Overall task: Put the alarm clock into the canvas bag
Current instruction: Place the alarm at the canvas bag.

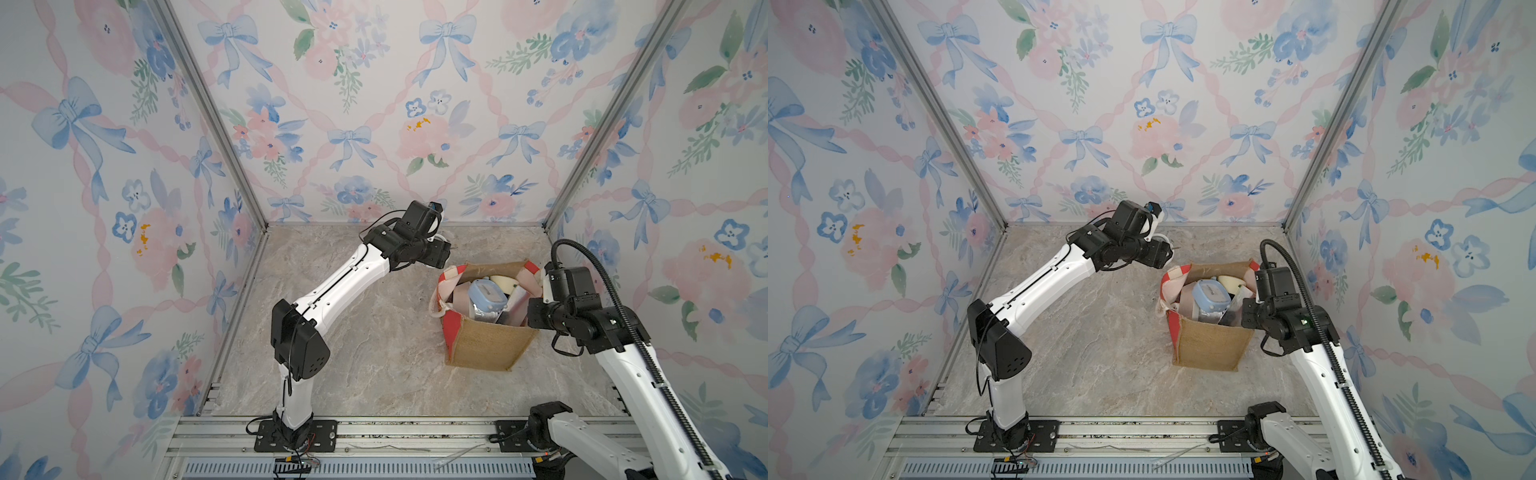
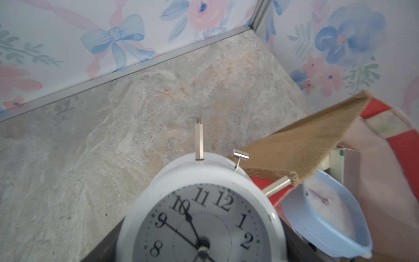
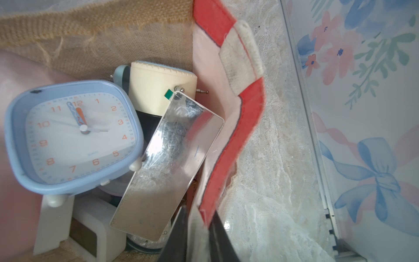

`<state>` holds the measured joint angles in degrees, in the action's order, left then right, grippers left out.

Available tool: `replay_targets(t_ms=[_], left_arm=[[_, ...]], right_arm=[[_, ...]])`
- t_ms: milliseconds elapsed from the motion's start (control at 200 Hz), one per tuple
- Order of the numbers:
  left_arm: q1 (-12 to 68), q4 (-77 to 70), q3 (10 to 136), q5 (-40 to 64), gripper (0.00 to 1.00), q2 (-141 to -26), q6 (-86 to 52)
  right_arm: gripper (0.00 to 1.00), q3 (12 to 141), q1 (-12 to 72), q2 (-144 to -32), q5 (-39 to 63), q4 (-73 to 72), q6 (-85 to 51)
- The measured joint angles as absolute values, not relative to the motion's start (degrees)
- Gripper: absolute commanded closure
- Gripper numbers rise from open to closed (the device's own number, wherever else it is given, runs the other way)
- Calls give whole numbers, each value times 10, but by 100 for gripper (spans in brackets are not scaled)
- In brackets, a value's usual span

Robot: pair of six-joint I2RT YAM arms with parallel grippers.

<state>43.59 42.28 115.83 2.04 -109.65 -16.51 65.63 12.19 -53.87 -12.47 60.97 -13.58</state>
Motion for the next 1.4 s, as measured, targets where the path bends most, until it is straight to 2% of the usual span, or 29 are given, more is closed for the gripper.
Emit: replay_targets(t_ms=[195,360,955,1215,1295,1395], left_arm=[[490,424,1190,57,38,-1097,-156],[526,430,1216,82,40,-1110,-151],[607,440,1273,182,49,-1238,-146],[619,469,1281,211,47,-1245,-91],[619,485,1288,206,42,-1249,-69],[621,512,1323,178,43,-1271,-49]], right_arm=[[76,665,122,-519,-124,620,-142],[100,665,122,-511,-124,630,-147],[100,665,113,-488,-119,641,-163],[100,665,104,-487,-107,645,-163],[100,665,100,-487,-105,646,-163],[100,665,95,-487,-102,645,-163]])
